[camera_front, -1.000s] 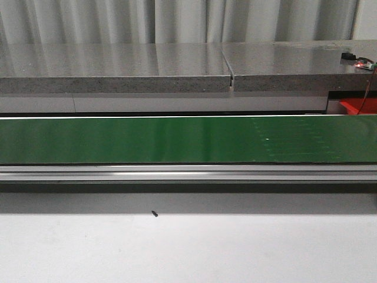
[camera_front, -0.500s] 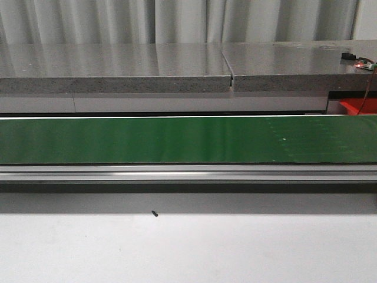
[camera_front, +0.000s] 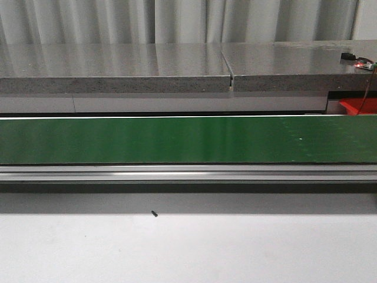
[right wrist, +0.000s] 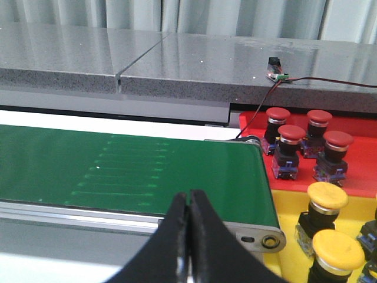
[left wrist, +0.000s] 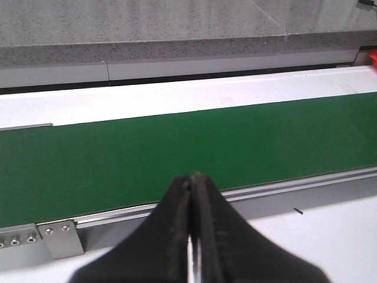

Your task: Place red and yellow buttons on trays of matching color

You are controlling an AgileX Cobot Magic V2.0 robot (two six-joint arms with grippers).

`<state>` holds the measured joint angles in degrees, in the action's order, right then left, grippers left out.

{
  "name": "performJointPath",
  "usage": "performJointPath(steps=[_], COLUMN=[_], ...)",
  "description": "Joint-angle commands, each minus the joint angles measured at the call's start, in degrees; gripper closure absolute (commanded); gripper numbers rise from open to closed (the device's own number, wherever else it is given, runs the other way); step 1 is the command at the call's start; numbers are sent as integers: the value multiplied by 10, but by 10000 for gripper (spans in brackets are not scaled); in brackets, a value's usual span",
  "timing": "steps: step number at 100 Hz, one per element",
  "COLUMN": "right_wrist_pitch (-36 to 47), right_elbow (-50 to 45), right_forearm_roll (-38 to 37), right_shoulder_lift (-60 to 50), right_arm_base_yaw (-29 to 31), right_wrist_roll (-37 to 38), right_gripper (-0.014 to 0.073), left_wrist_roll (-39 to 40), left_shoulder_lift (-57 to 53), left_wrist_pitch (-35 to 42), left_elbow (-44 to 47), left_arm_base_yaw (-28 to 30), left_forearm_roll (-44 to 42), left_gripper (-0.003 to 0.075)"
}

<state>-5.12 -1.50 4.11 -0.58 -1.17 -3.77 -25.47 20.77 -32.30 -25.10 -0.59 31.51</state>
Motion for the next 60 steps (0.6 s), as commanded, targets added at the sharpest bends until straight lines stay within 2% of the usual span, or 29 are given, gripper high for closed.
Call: performJointPath(steps=[1, 60], right_wrist_pitch=[60, 57], right_elbow=[9, 9], right_forearm_roll=[-7, -5], right_shoulder_lift=[-9, -9], right_arm_base_yaw=[-1, -1], right_wrist_roll=[0, 0], right_gripper=[662, 662], left_wrist_roll=[6, 6], left_shoulder_lift=[3, 3], left_wrist_pitch=[35, 35], left_elbow=[-15, -15], left_arm_base_yaw=[-5, -5], left_forearm_roll=[16, 16], left_gripper=[741, 741])
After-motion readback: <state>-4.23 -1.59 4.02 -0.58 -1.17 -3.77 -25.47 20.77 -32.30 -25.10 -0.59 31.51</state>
